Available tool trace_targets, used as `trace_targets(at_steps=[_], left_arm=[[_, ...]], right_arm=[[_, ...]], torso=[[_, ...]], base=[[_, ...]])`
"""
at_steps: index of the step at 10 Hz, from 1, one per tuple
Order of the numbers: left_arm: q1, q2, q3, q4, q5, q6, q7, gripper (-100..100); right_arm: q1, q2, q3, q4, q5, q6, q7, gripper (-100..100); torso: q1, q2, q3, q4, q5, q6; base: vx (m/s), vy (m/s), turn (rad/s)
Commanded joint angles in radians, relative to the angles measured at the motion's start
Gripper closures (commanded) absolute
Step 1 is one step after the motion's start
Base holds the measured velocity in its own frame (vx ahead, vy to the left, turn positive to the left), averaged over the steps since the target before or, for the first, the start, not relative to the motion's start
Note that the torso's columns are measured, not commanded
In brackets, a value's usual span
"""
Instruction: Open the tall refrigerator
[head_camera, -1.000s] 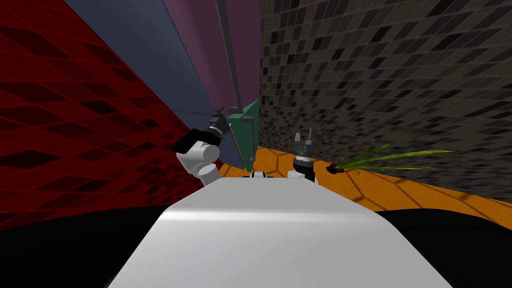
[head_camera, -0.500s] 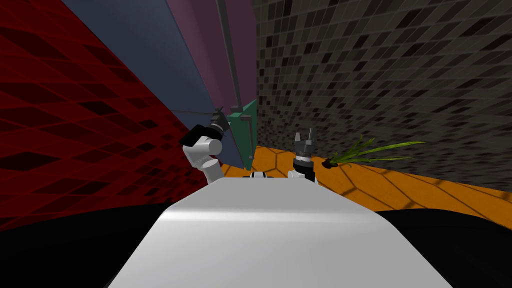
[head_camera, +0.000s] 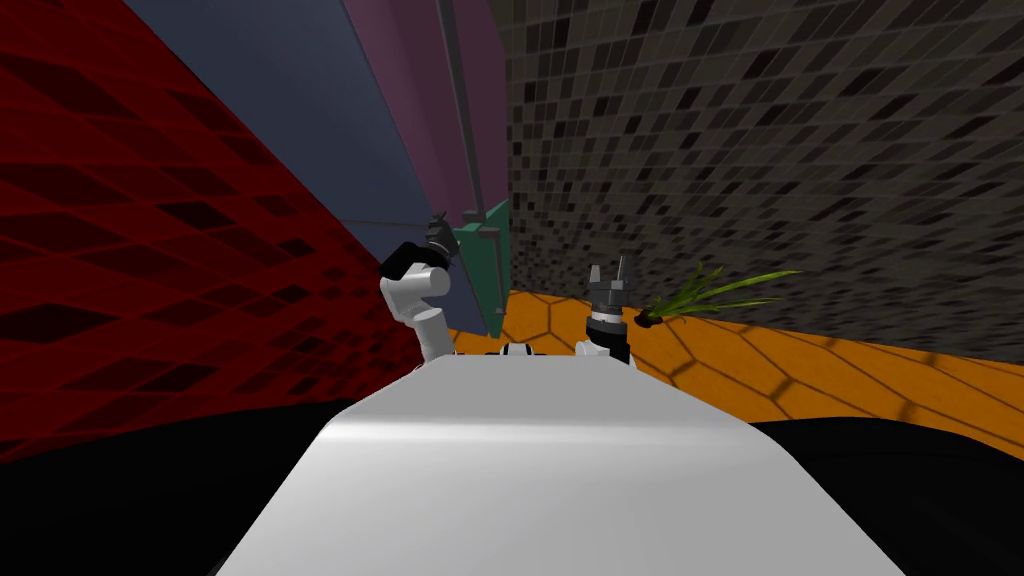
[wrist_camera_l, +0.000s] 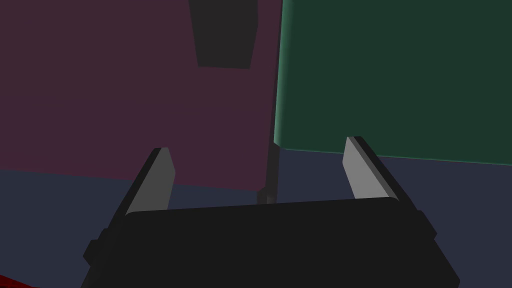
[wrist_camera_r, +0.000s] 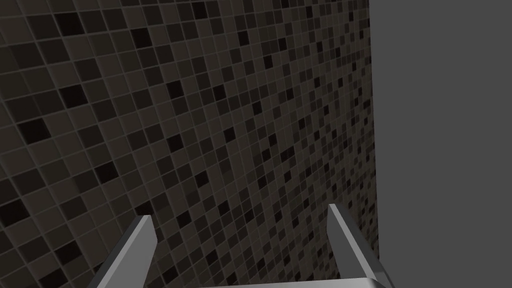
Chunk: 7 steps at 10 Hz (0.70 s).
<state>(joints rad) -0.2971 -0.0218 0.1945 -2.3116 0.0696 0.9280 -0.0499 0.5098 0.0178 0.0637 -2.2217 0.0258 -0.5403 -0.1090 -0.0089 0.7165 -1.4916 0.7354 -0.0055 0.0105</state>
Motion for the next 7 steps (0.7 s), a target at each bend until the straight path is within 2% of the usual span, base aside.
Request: trace_targets(at_steps=[1,2,3,4,6,7], left_arm=[[-0.014,0.001,0.007,0.019,-0.008,-0.004,0.002,-100],[0.004,0.005,-0.008,-0.029,0.017,0.003,-0.001,100],[0.027,0.006,-0.016,-0.053,0.033,0.015,-0.004,100],[0.027,0.006,-0.016,-0.06,0.033,0.015,-0.004,100],[0.073,0.009,-0.033,-0.118,0.063,0.038,-0.009,100],[0.073,0.009,-0.033,-0.123,0.063,0.038,-0.009,100]], right_arm=[[0.0,0.0,0.0,0.0,0.0,0.0,0.0,0],[0.0,0.0,0.0,0.0,0.0,0.0,0.0,0],[0.0,0.0,0.0,0.0,0.0,0.0,0.0,0],[0.0,0.0,0.0,0.0,0.0,0.0,0.0,0],[0.0,0.0,0.0,0.0,0.0,0.0,0.0,0],[0.0,0.0,0.0,0.0,0.0,0.0,0.0,0]], torso=[[0.0,-0.001,-0.001,0.001,0.0,0.001],[0.002,0.002,0.002,-0.002,0.002,-0.002],[0.004,0.004,0.004,0.0,0.002,-0.005],[0.001,0.006,0.003,0.005,0.0,-0.001],[-0.003,0.008,0.004,0.006,-0.003,0.002],[-0.002,0.009,0.005,0.006,-0.003,0.0]], base=[[-0.042,0.015,0.014],[0.062,-0.008,0.098],[0.102,-0.058,0.167],[0.072,-0.053,0.087],[0.064,-0.015,0.081],[0.056,-0.017,0.05]])
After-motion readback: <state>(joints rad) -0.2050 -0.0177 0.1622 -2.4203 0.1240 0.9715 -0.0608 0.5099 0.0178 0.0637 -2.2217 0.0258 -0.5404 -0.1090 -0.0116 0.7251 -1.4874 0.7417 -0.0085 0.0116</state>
